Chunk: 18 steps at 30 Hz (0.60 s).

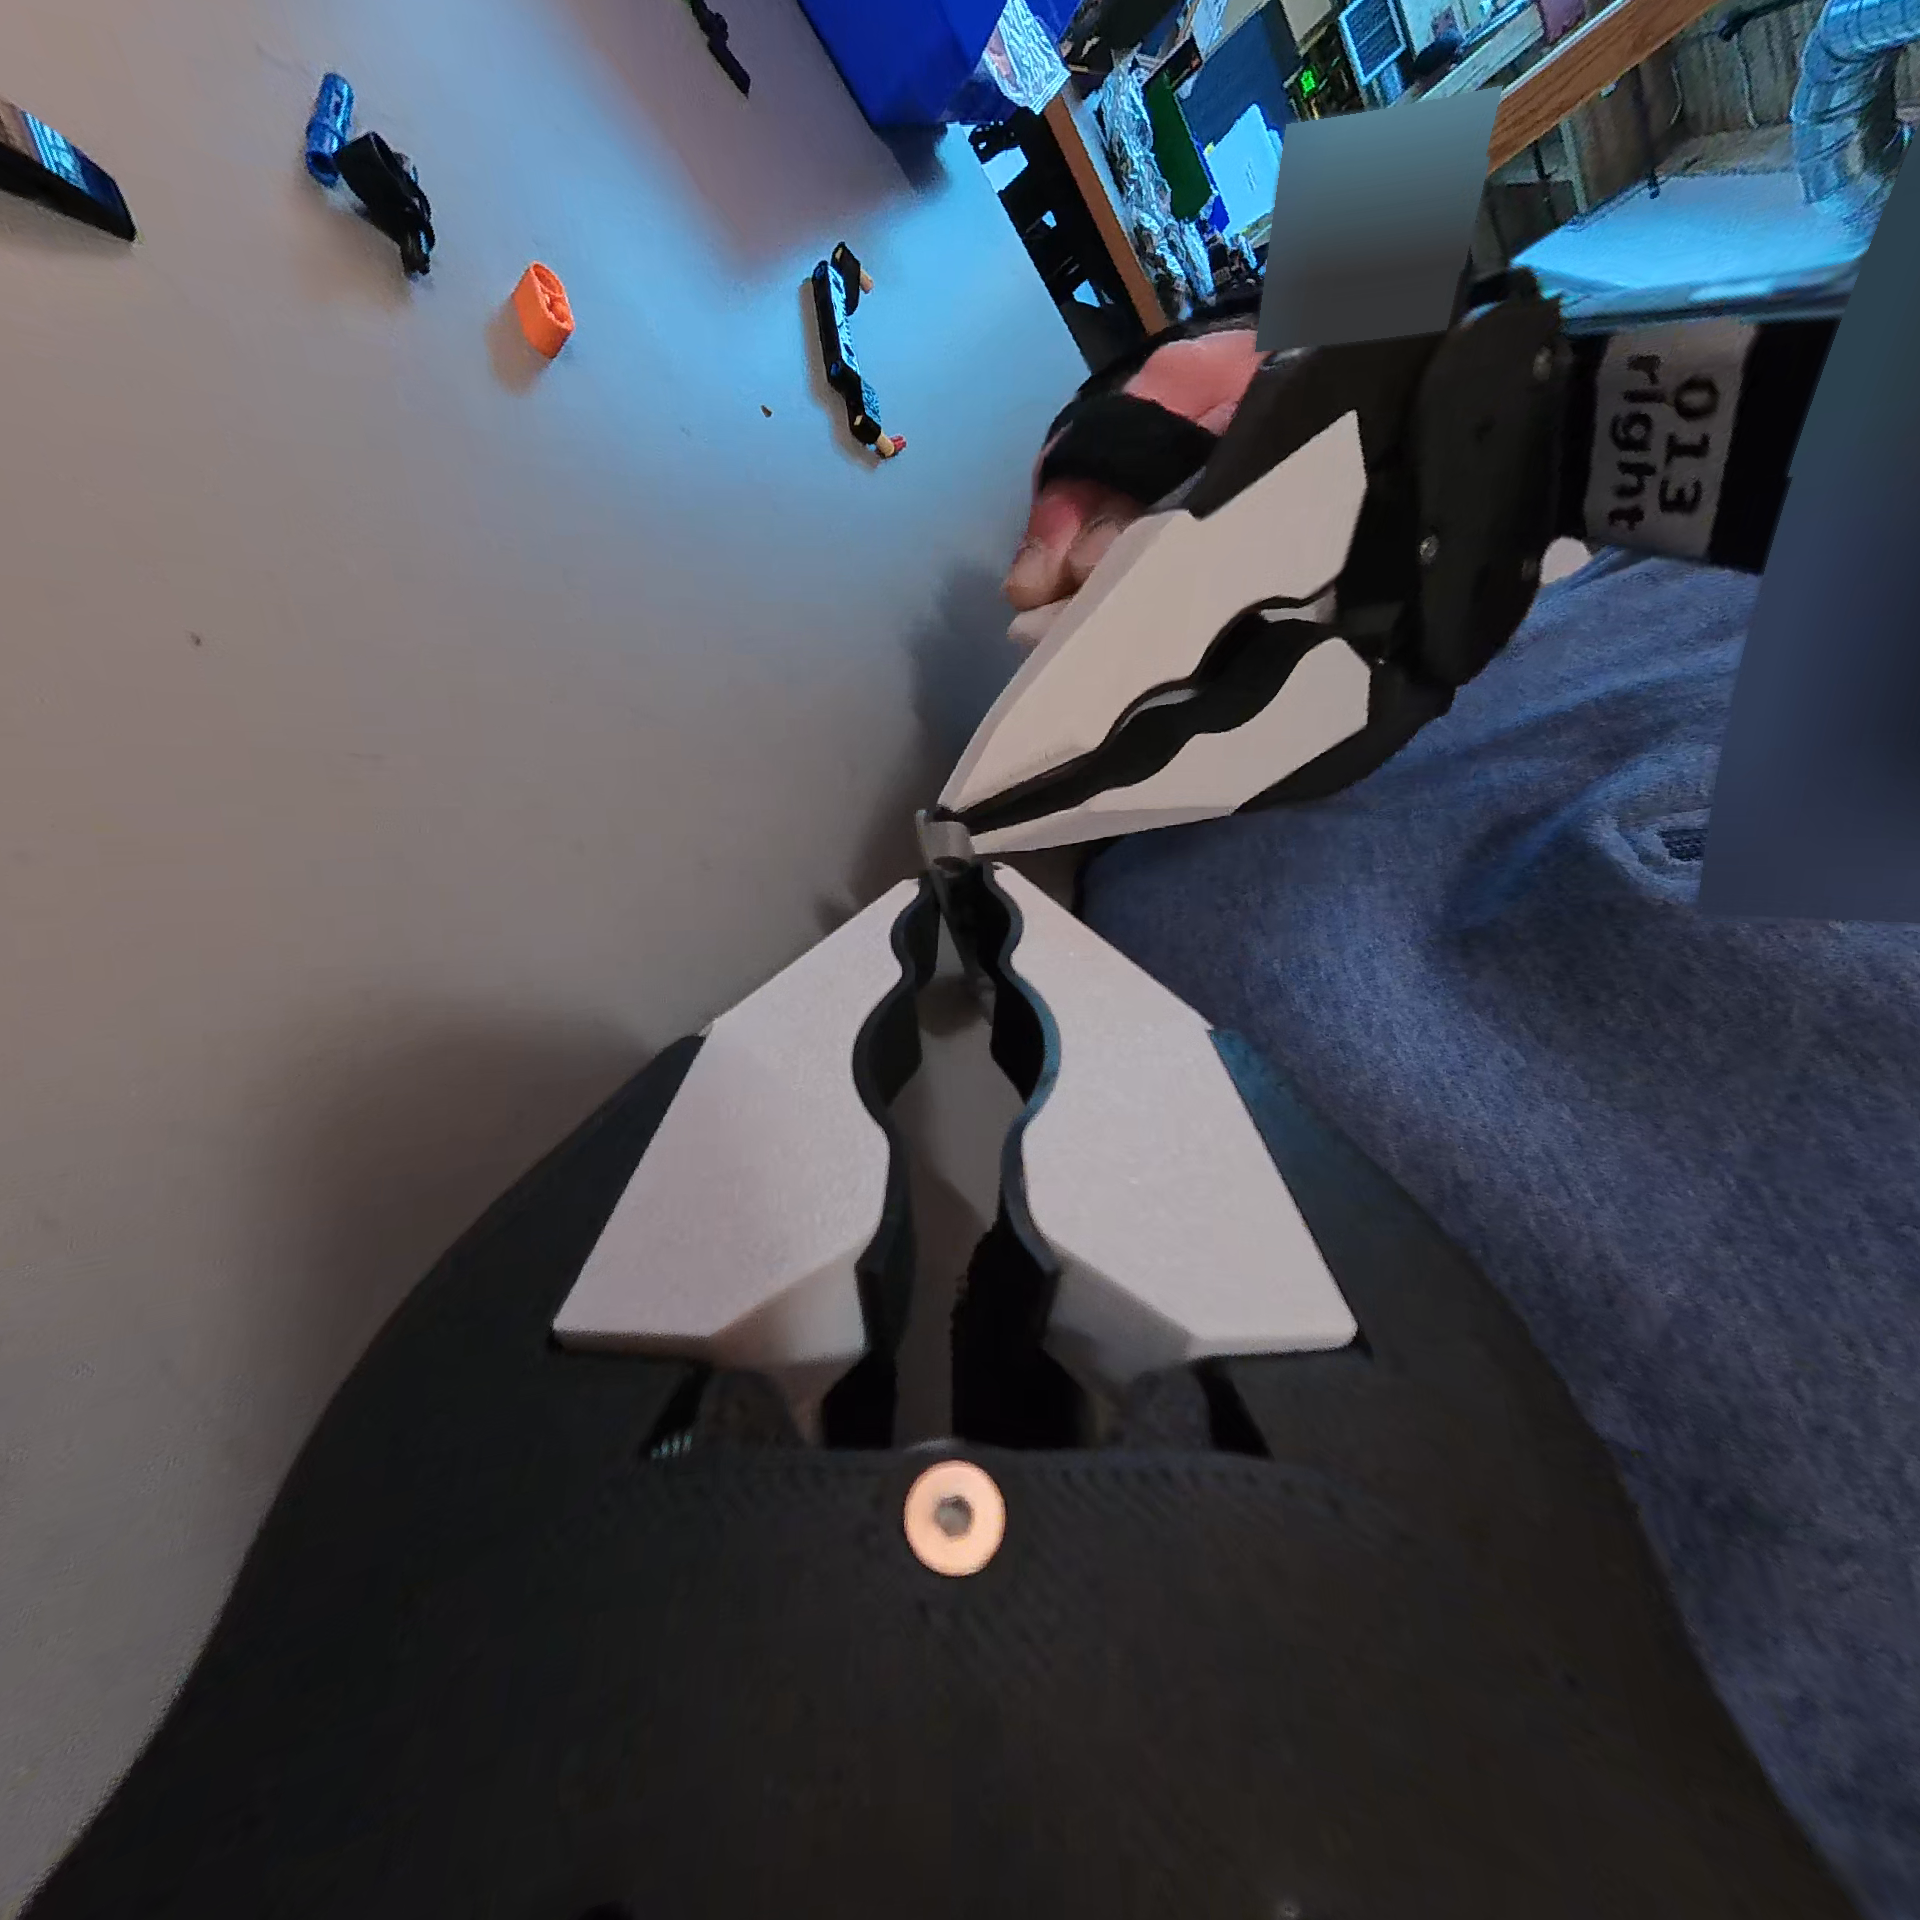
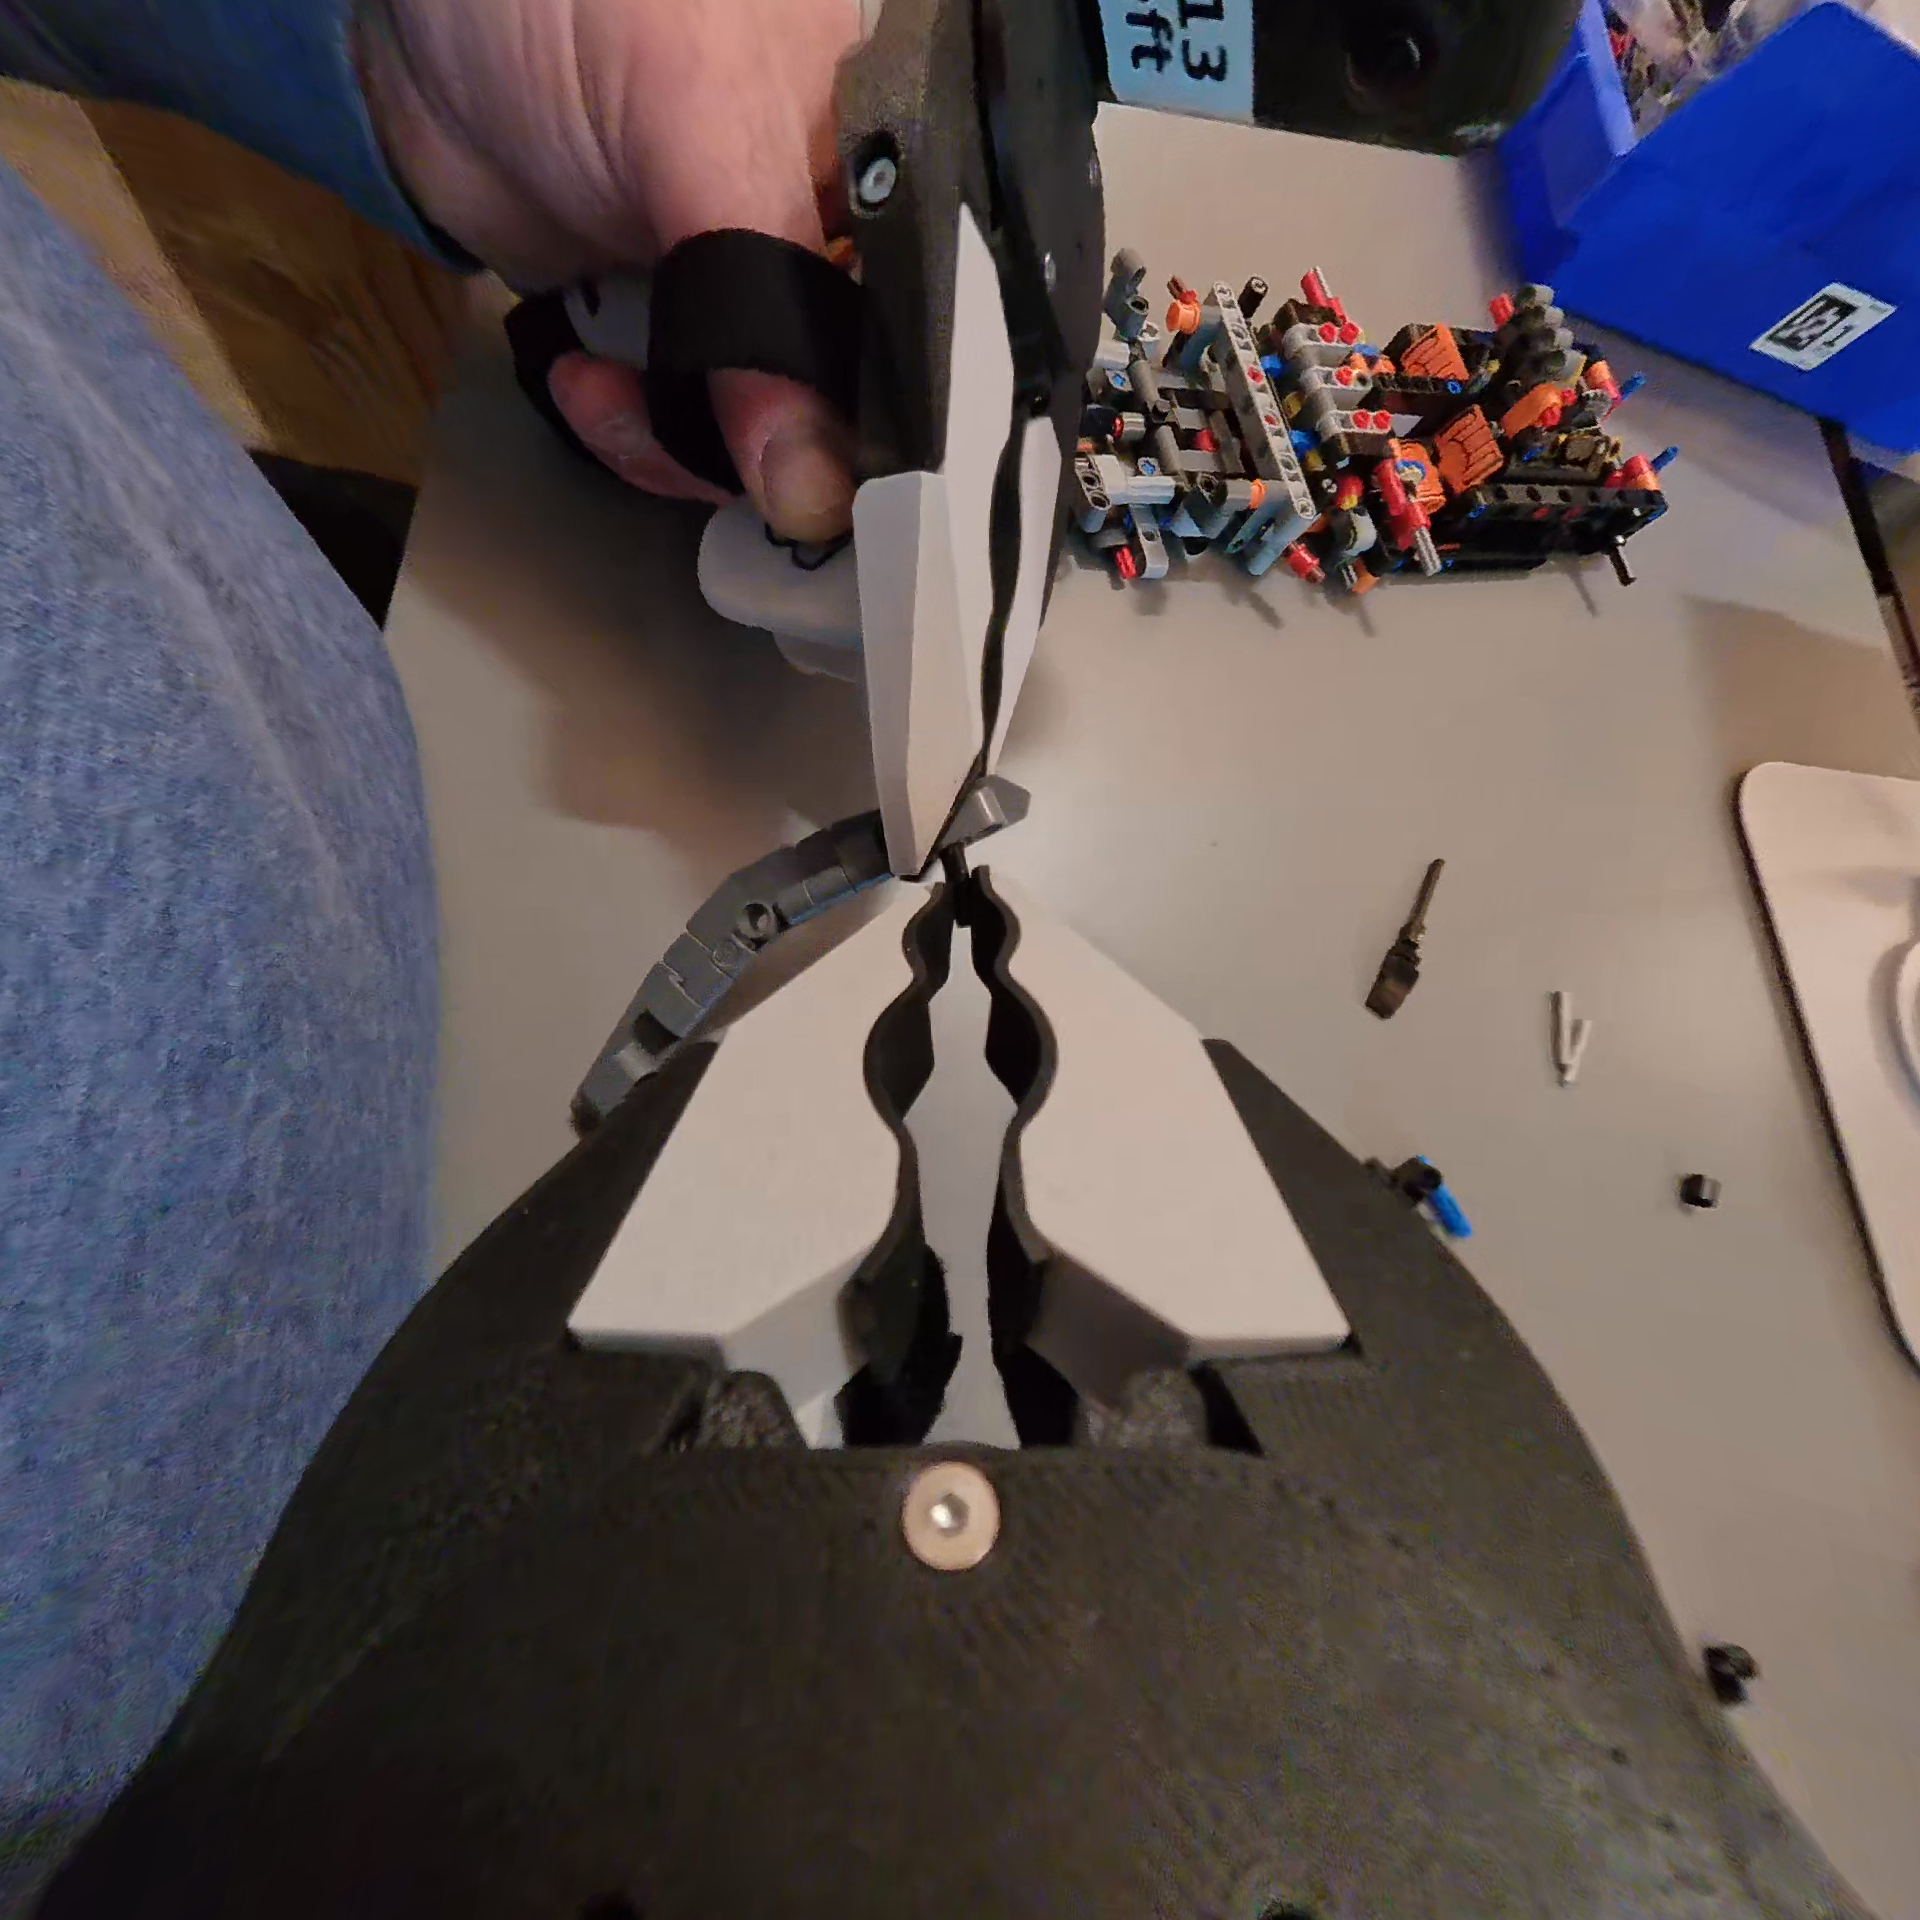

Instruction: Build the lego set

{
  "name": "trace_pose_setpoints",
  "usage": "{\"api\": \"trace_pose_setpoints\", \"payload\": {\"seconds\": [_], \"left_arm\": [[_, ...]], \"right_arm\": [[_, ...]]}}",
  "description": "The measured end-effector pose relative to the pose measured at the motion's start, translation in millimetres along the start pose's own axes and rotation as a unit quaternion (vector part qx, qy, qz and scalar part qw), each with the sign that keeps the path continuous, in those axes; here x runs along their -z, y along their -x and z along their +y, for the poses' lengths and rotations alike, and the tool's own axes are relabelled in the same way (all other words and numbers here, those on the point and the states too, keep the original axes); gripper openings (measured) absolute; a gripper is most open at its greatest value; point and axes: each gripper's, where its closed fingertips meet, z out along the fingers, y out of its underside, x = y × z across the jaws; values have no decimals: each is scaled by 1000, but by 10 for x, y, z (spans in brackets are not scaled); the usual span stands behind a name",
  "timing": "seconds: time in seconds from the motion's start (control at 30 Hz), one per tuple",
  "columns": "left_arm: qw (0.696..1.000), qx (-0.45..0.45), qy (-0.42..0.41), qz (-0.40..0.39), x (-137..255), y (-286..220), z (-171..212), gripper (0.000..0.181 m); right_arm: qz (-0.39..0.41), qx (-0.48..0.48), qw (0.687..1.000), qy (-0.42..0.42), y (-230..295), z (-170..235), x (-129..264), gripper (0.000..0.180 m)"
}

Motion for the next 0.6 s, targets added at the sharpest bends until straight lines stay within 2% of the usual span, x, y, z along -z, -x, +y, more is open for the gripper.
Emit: {"api": "trace_pose_setpoints", "payload": {"seconds": [0.3,0.6], "left_arm": [[1000,4,1,-8,0,26,4,5],[1000,5,0,-4,10,18,6,4]], "right_arm": [[36,26,998,38,-9,21,-31,1],[42,17,999,24,3,2,-37,0]]}}
